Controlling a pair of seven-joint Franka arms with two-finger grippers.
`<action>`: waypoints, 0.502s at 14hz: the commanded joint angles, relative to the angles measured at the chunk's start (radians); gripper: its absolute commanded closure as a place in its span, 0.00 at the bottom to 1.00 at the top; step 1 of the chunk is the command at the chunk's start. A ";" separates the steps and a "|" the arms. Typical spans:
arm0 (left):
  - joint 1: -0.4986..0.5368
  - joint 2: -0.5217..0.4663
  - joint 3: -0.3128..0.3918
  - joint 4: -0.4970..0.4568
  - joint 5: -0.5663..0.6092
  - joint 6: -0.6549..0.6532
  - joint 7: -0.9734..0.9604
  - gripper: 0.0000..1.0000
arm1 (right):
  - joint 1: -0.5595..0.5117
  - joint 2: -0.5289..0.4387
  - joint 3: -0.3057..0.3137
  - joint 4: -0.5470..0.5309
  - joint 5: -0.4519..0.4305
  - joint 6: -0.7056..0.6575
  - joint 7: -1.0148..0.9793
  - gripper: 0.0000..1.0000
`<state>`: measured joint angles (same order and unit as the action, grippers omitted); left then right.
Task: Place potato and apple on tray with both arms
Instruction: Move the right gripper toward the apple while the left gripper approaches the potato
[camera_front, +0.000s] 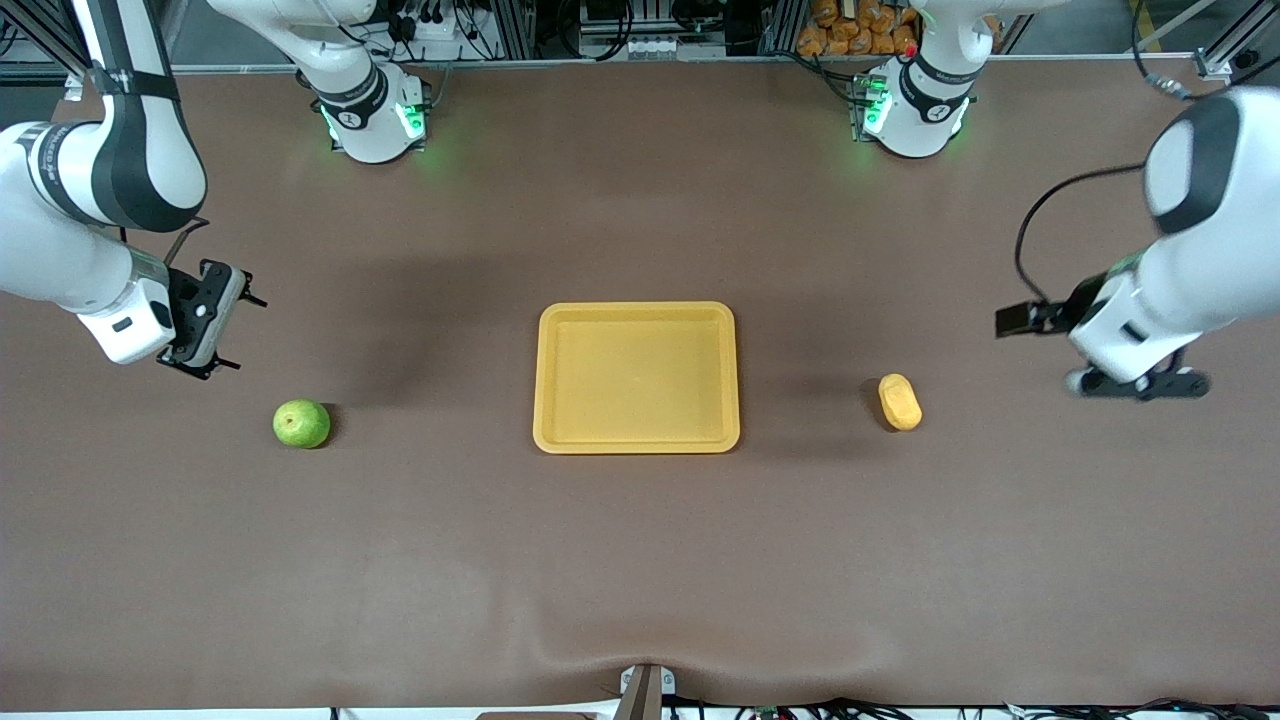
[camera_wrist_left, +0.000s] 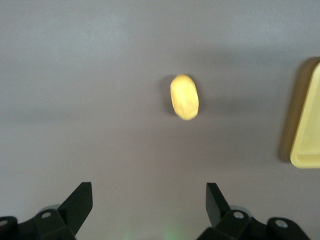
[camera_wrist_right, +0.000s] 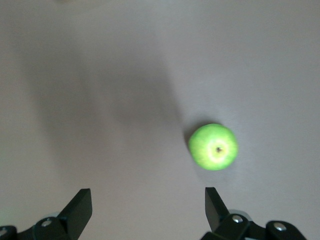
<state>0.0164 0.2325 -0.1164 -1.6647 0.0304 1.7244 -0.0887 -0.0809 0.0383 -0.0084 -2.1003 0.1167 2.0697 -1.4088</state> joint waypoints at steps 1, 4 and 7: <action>0.000 0.039 -0.009 -0.006 0.014 0.041 -0.046 0.00 | -0.007 -0.012 -0.002 -0.021 0.020 0.081 -0.030 0.00; -0.032 0.080 -0.011 -0.007 0.013 0.087 -0.181 0.00 | -0.022 0.056 -0.004 0.031 0.027 0.141 -0.032 0.00; -0.036 0.140 -0.011 -0.016 0.014 0.136 -0.220 0.00 | -0.031 0.103 -0.005 0.037 0.057 0.129 -0.038 0.00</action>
<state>-0.0197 0.3396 -0.1262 -1.6723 0.0304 1.8231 -0.2809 -0.0981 0.0971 -0.0178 -2.0876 0.1386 2.2081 -1.4171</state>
